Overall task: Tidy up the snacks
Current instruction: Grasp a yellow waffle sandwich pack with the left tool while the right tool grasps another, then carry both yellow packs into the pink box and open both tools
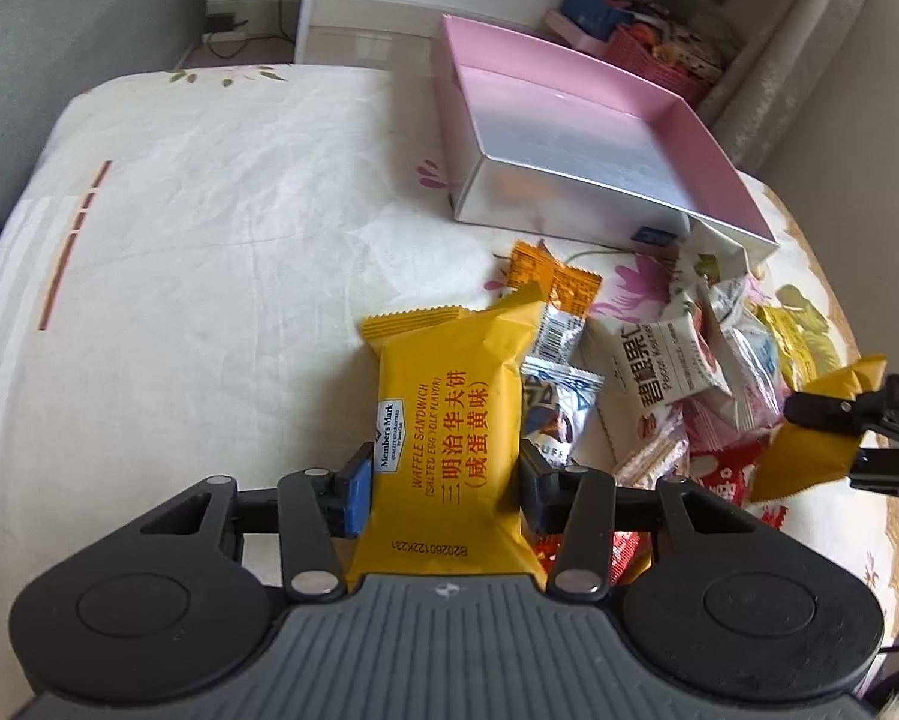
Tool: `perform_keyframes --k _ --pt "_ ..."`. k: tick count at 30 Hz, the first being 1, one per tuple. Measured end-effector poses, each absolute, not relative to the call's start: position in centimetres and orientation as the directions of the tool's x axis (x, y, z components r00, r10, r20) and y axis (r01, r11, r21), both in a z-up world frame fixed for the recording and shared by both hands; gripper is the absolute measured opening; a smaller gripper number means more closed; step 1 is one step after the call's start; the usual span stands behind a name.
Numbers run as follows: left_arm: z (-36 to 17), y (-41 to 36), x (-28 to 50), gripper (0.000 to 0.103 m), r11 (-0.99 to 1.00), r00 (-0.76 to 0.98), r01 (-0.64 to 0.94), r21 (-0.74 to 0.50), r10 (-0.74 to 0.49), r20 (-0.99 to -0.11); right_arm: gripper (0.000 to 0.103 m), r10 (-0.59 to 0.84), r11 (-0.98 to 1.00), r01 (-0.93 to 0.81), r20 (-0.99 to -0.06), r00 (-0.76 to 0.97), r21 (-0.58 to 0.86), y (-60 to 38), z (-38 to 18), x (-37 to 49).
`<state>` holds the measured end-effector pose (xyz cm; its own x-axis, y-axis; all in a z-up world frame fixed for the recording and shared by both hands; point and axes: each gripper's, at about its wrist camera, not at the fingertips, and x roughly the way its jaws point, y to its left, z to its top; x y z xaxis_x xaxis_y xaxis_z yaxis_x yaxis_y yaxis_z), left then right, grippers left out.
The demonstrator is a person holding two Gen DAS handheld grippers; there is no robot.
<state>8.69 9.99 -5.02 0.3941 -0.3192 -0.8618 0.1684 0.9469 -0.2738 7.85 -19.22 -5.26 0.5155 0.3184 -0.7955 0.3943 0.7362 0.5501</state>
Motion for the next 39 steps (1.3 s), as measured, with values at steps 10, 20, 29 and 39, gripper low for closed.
perform_keyframes --k 10,20,29,39 --pt "-4.4 9.5 8.4 0.040 0.967 0.426 0.154 -0.201 -0.248 -0.870 0.037 0.308 0.753 0.362 -0.780 0.545 0.549 -19.2 -3.7 7.3" --pt "-3.1 8.7 7.6 0.039 0.976 0.473 0.142 -0.167 -0.215 -0.854 0.037 0.291 0.747 0.348 -0.749 0.595 0.567 -20.1 -1.8 7.1" --pt "-1.8 8.0 8.0 0.039 0.973 0.516 0.091 -0.210 -0.227 -0.826 0.037 0.237 0.739 0.359 -0.719 0.654 0.570 -20.5 -0.3 10.1" --pt "0.6 4.4 12.4 0.039 0.991 0.566 0.094 -0.097 -0.133 -0.814 0.037 0.362 0.701 0.258 -0.644 0.674 0.665 -19.8 -0.1 17.1"
